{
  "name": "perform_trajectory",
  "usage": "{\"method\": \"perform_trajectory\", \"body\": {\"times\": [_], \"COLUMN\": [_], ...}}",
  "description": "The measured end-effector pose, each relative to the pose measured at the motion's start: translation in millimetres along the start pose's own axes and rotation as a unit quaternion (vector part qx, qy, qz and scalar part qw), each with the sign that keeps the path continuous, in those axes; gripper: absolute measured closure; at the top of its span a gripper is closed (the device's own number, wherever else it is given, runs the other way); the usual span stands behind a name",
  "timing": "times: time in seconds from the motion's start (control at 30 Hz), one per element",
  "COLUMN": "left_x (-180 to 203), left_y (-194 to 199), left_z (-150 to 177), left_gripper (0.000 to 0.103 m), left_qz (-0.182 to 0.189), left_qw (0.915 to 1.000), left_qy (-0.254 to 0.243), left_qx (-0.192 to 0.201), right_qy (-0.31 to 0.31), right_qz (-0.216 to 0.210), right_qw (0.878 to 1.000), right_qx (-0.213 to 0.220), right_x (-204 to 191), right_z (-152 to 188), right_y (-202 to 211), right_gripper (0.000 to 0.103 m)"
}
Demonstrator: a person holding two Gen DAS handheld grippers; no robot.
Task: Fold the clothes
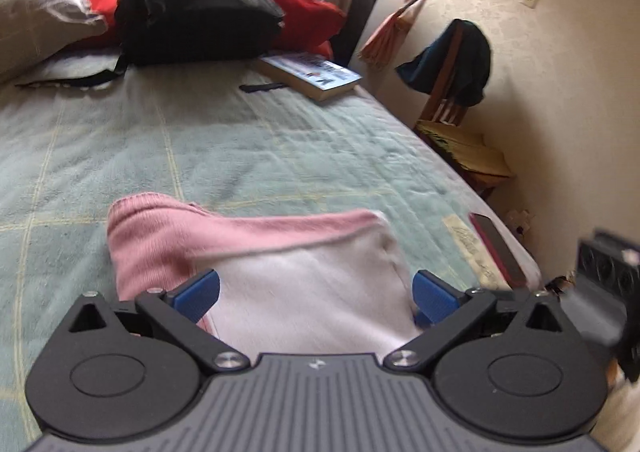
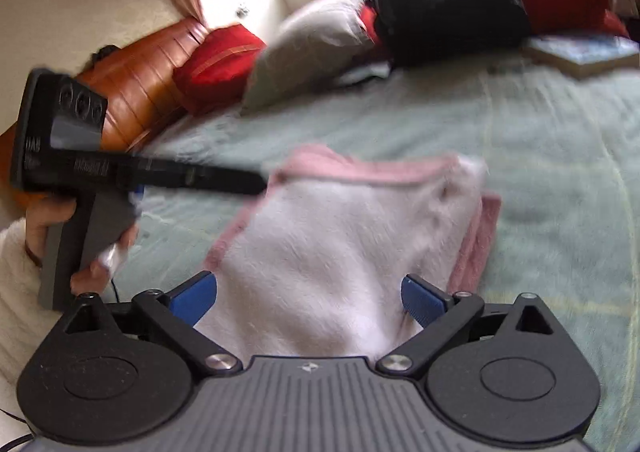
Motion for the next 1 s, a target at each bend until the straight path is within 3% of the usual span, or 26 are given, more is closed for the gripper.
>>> {"method": "perform_trajectory", "body": {"times": [0.2,0.3,0.47,0.6,0.73,0.9,1.0], "left_x": [-18,-11,-19,-15,-18,-28,-40], "left_y": [-25,-24,-53,-34,-10,18,30], "left_z": [-10,-11,-10,-16,-6,10,17], "left_gripper": [0.002,0.001,0.001,0.001,0.001,0.001,0.001], "left_qz": [-0.009,0.002,-0.053,-0.044,-0.043,-0.047,-0.039], "left_qw": [0.9993,0.9998,0.9983,0.9987,0.9983,0.9975,0.9970], "left_qy": [0.036,0.018,0.009,0.022,0.037,0.049,0.060], "left_qx": [-0.002,0.011,-0.024,-0.016,-0.014,-0.022,-0.031], "right_qy": [-0.006,-0.014,-0.016,-0.029,-0.084,-0.131,-0.162], "right_qz": [-0.022,-0.034,-0.044,-0.055,-0.078,-0.051,-0.040], "right_qw": [1.000,0.999,0.999,0.998,0.992,0.988,0.984], "right_qx": [0.005,0.008,0.015,0.030,0.056,0.070,0.056], "right_x": [8,12,14,18,33,54,66], "right_z": [5,5,6,8,0,-11,-13], "right_y": [4,4,7,15,26,38,34], "right_gripper": [0.000,0.000,0.000,0.000,0.000,0.000,0.000]}}
Point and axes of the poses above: each gripper's, at about its wrist camera, not at the fingertips, and y roughly against the way its jaws point, x to its right, z to its underside, the point moved 1 cm from there along -y, roughly the way its jaws point, and after that the axes turned 4 degrees about x, right-handed, at the moved point
